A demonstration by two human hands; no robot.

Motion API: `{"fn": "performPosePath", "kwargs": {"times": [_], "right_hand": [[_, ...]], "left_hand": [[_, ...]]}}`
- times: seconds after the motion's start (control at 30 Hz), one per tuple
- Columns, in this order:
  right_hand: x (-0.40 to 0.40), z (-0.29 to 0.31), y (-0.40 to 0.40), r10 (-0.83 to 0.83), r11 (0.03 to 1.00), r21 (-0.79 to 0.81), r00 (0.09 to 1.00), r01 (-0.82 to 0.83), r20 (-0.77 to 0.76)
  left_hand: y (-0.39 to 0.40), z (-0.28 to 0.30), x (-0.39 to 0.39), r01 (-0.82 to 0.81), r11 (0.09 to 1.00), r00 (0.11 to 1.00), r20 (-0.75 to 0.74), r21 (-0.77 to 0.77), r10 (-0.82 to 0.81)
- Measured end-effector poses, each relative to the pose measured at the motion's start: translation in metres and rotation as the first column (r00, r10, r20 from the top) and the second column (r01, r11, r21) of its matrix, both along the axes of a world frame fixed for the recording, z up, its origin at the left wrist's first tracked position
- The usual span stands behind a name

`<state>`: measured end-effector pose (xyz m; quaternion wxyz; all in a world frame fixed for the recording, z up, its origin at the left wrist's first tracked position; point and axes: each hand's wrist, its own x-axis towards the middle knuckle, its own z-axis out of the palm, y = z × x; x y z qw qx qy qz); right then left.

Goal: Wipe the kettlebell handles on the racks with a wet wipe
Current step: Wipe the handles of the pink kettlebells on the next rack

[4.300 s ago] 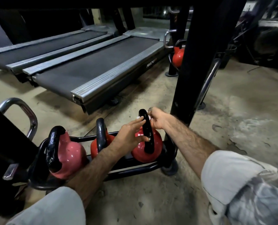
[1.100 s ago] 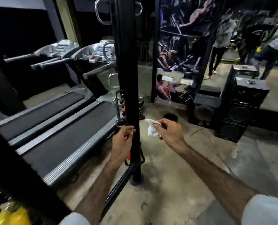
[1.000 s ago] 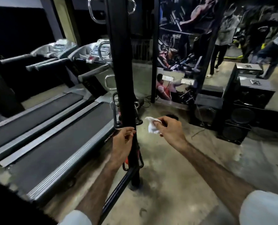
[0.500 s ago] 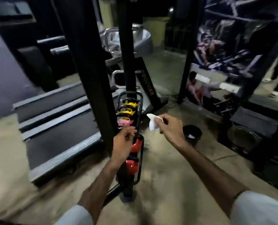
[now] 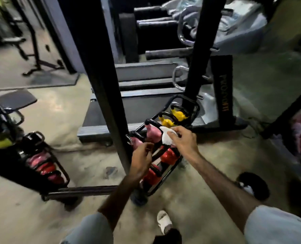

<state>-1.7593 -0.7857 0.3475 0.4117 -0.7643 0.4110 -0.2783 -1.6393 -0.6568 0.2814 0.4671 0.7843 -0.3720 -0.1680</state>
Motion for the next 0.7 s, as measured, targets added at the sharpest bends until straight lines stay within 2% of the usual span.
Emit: {"fn": "performPosePath", "kwargs": {"times": [0.13, 0.23, 0.33, 0.4, 0.5, 0.57, 0.7], "right_hand": [[0.022, -0.018, -0.037, 0.096, 0.995, 0.022, 0.992, -0.094, -0.087], [0.039, -0.028, -0.07, 0.206, 0.977, -0.018, 0.965, -0.211, -0.16], [0.056, -0.038, -0.097, 0.312, 0.942, -0.062, 0.93, -0.329, -0.196], [0.074, -0.049, -0.108, 0.406, 0.902, -0.064, 0.889, -0.427, -0.212], [0.096, -0.058, -0.112, 0.53, 0.837, -0.033, 0.823, -0.547, -0.205], [0.115, -0.063, -0.119, 0.618, 0.776, -0.016, 0.766, -0.63, -0.18], [0.143, -0.076, -0.135, 0.72, 0.655, -0.124, 0.665, -0.746, -0.198]], "left_hand": [[-0.032, -0.03, -0.002, -0.111, 0.992, 0.994, 0.027, 0.055, 0.11], [-0.056, -0.048, -0.003, -0.244, 0.969, 0.97, 0.004, 0.048, 0.244], [-0.07, -0.059, -0.001, -0.413, 0.908, 0.908, -0.044, 0.063, 0.416], [-0.074, -0.063, -0.001, -0.539, 0.834, 0.832, -0.076, 0.117, 0.549], [-0.075, -0.065, -0.001, -0.627, 0.761, 0.753, -0.122, 0.168, 0.647], [-0.078, -0.07, 0.001, -0.658, 0.727, 0.721, -0.114, 0.196, 0.683], [-0.092, -0.076, -0.003, -0.657, 0.703, 0.71, -0.09, 0.273, 0.698]]}}
